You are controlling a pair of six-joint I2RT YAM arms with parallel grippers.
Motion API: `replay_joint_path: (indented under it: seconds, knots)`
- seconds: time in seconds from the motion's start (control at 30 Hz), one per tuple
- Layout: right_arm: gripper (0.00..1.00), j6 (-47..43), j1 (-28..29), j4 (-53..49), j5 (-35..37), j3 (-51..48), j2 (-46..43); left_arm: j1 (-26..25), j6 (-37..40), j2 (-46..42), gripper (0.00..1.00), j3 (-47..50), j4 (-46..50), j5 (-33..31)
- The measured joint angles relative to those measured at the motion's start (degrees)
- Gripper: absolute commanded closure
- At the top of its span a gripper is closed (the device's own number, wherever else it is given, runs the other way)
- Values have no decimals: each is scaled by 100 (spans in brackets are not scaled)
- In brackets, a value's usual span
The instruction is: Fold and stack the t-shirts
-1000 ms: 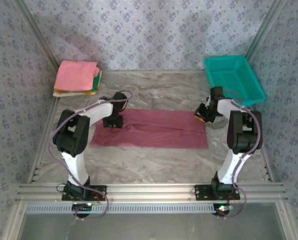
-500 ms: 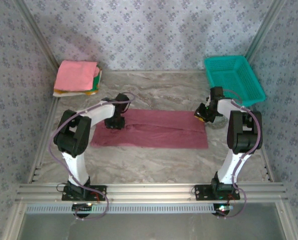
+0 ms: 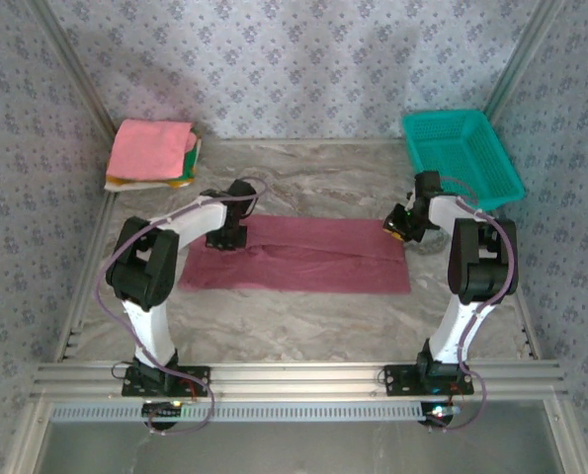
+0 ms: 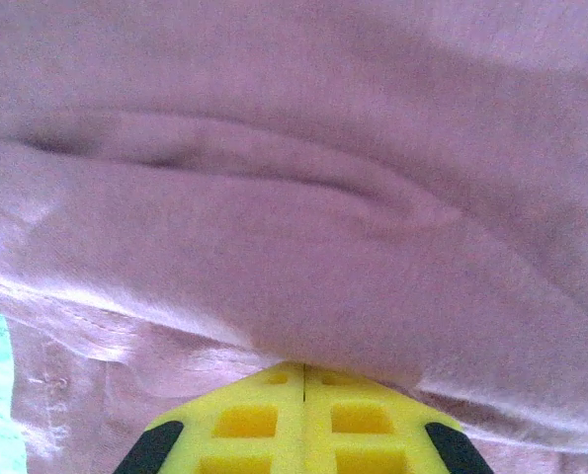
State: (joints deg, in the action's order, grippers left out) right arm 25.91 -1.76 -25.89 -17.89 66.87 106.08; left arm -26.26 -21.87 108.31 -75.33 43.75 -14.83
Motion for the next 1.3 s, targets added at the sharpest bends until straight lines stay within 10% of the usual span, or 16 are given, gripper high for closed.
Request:
replay_joint_path:
  seconds: [0.8,0.9,1.07,1.3]
  knots:
    - [70,-2,-63,-22,-2,0,0,37,376,-739,100,-656,1016,826]
    - [70,-2,-63,-24,-2,0,0,37,490,-737,64,-664,1222,925]
    - [70,-2,-63,-24,-2,2,0,50,533,-811,36,-669,1307,874]
    - [71,-2,-63,-26,-26,2,0,1049,186,-1729,42,-170,651,1244]
